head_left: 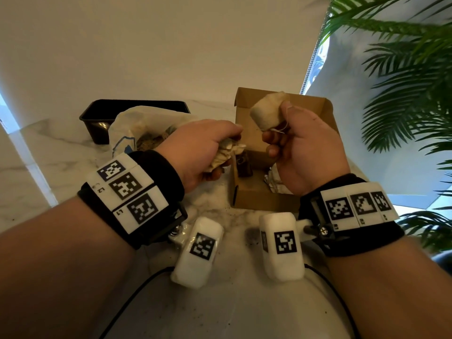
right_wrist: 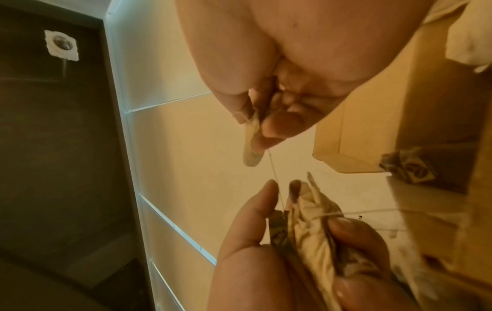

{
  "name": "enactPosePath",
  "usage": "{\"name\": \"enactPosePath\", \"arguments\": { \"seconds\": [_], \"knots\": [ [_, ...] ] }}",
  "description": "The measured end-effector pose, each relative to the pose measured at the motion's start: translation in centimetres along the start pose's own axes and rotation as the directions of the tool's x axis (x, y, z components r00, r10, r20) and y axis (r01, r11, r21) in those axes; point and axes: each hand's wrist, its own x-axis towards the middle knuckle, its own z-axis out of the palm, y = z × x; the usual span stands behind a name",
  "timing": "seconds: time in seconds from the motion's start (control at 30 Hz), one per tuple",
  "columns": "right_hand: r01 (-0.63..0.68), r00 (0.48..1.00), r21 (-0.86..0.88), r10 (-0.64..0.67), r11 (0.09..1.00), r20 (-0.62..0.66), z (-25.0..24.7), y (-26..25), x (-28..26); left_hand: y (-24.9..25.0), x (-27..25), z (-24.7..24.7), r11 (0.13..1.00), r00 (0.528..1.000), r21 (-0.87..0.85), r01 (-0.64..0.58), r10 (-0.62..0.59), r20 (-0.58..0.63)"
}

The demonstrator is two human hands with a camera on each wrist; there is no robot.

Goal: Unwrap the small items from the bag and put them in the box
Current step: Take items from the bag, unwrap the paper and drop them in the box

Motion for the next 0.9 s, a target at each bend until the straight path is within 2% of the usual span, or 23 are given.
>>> {"name": "enactPosePath", "arguments": {
  "seconds": [0.1, 0.17, 0.33, 0.57, 0.77, 0.9],
  "knots": [
    [-0.005, 1.0, 0.12, 0.004, 0.993, 0.004, 0.18, 0.0, 0.06, -0.1, 0.14, -0.06, 0.999, 0.999, 0.043, -0.034, 0.034, -0.008],
    [-0.012, 1.0, 0.14, 0.01, 0.99, 0.015, 0.24, 0.08, 0.11, -0.21, 0.22, -0.12, 0.995, 0.998, 0.076, -0.059, 0.058, 0.01],
    [-0.036, 0.998, -0.003, 0.037, 0.999, 0.044, -0.15, 0.11, 0.01, -0.17, 0.14, -0.23, 0.99, 0.99, 0.084, -0.114, 0.107, 0.088],
    [-0.023, 0.996, -0.016, 0.025, 1.0, 0.082, 0.04, 0.28, -0.07, -0.39, -0.22, 0.04, 0.972, 0.971, 0.18, -0.151, 0.112, 0.21],
    [-0.038, 0.996, -0.066, 0.043, 0.997, 0.075, -0.11, 0.38, 0.11, -0.55, 0.29, -0.22, 0.956, 0.98, 0.228, -0.182, 0.158, 0.118],
    [-0.03, 0.999, -0.051, 0.031, 0.998, 0.016, -0.29, 0.17, 0.11, -0.64, 0.42, -0.29, 0.961, 0.983, 0.21, -0.177, 0.161, 0.093]
  ]
}}
